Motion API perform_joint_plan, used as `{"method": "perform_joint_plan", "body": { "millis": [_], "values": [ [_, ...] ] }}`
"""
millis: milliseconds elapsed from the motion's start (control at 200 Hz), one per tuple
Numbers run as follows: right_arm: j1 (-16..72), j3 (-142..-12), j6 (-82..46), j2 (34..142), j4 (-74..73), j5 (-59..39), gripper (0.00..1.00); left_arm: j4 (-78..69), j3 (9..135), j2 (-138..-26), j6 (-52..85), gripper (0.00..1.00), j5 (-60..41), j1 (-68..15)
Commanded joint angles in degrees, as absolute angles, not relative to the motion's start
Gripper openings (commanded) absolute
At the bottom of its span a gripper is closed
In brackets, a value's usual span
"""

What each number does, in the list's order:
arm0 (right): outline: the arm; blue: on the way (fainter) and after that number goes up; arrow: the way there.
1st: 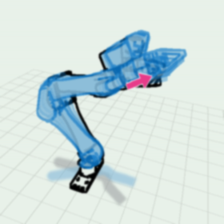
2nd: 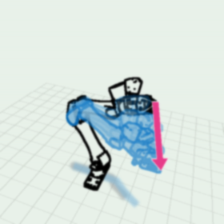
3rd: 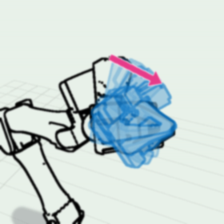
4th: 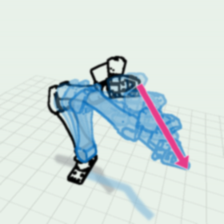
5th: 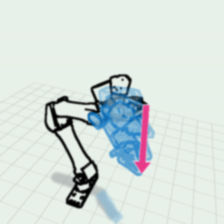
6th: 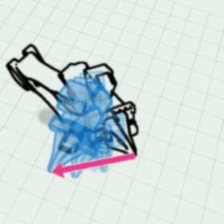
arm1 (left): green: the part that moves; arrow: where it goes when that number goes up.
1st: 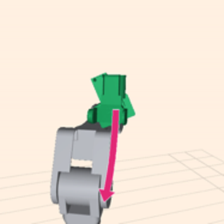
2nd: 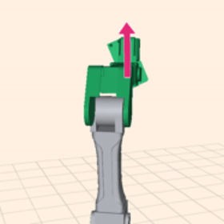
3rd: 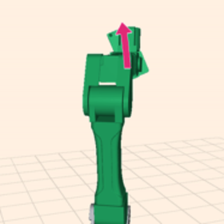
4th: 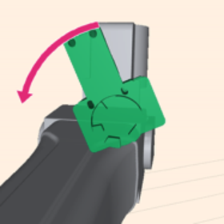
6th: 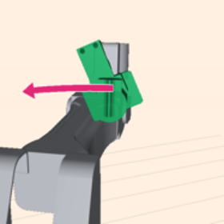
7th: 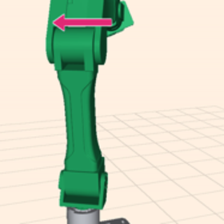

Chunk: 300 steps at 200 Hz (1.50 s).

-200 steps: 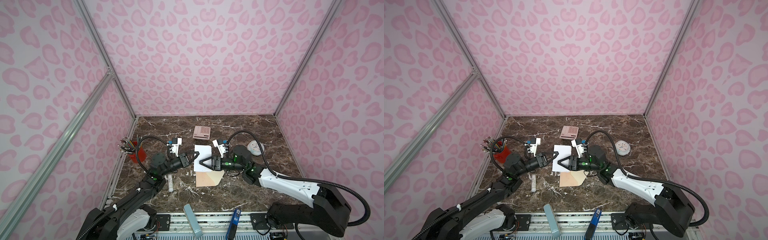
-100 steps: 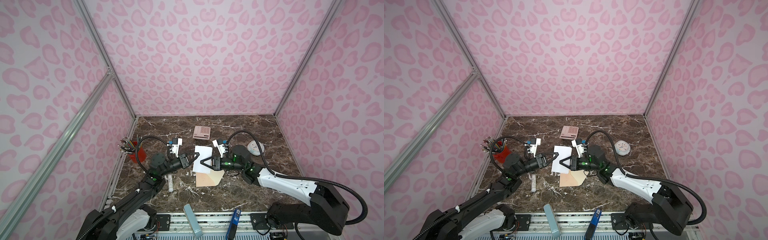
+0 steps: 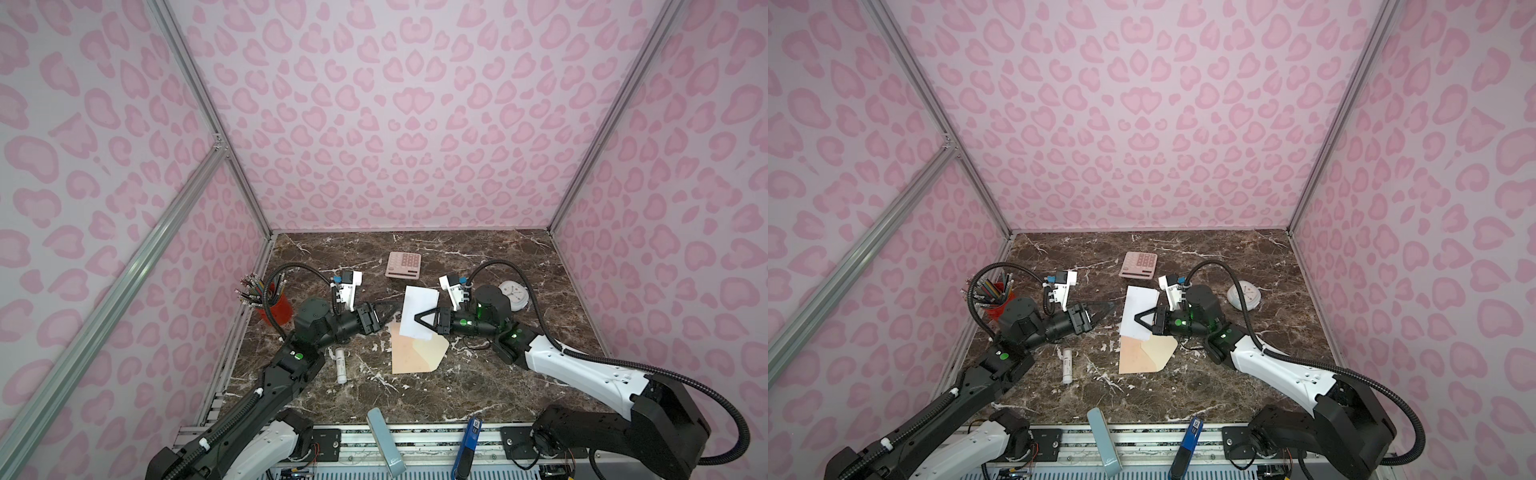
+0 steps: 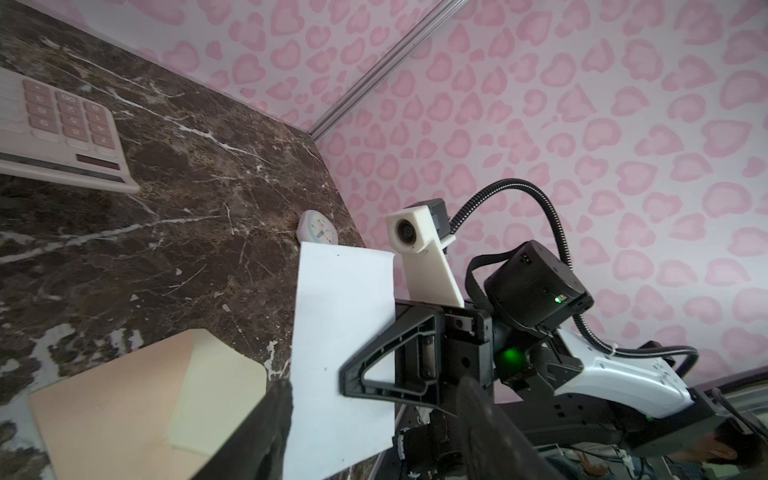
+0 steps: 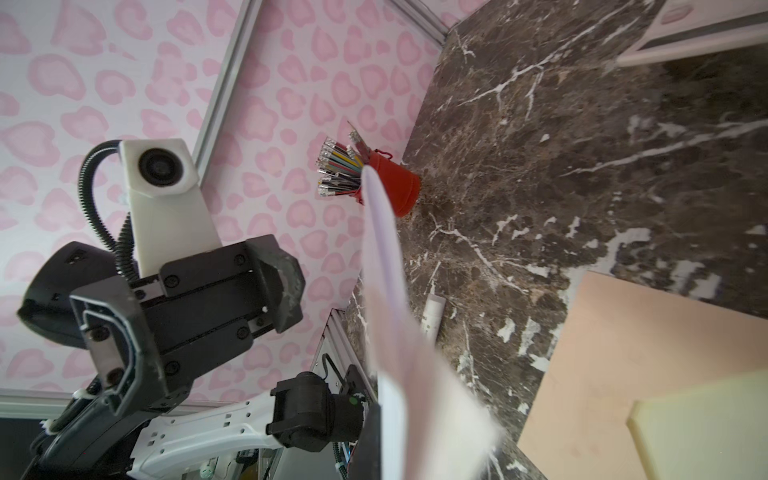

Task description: Place the letter into the envelope and seal it

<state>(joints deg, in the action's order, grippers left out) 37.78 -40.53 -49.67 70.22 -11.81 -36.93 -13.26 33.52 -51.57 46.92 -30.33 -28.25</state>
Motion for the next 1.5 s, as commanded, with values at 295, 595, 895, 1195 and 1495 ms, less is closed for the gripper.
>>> {"method": "perform_joint_plan", "body": {
  "millis": [295, 595, 895, 1195, 1495],
  "values": [
    [35.37, -39.39, -38.12, 68.99, 12.97, -25.74, 0.01, 2.35, 35.03, -60.70, 37.72, 0.66, -21.37, -28.56],
    [34.19, -38.82, -36.66, 74.22, 16.15, -23.22, 0.02, -0.16, 36.09, -71.50, 37.00, 0.65, -22.62, -30.82],
    [33.84, -41.08, -36.76, 82.49, 14.94, -25.13, 0.04, -3.99, 35.11, -77.82, 38.13, 0.52, -26.63, -31.38],
    [33.86, -43.39, -36.95, 87.15, 15.31, -26.71, 0.04, -5.56, 34.63, -81.40, 37.90, 0.50, -26.83, -31.55],
    [33.67, -43.42, -38.39, 87.32, 14.96, -29.45, 0.05, -5.22, 34.96, -84.92, 36.85, 0.51, -24.58, -31.55]
  ]
}}
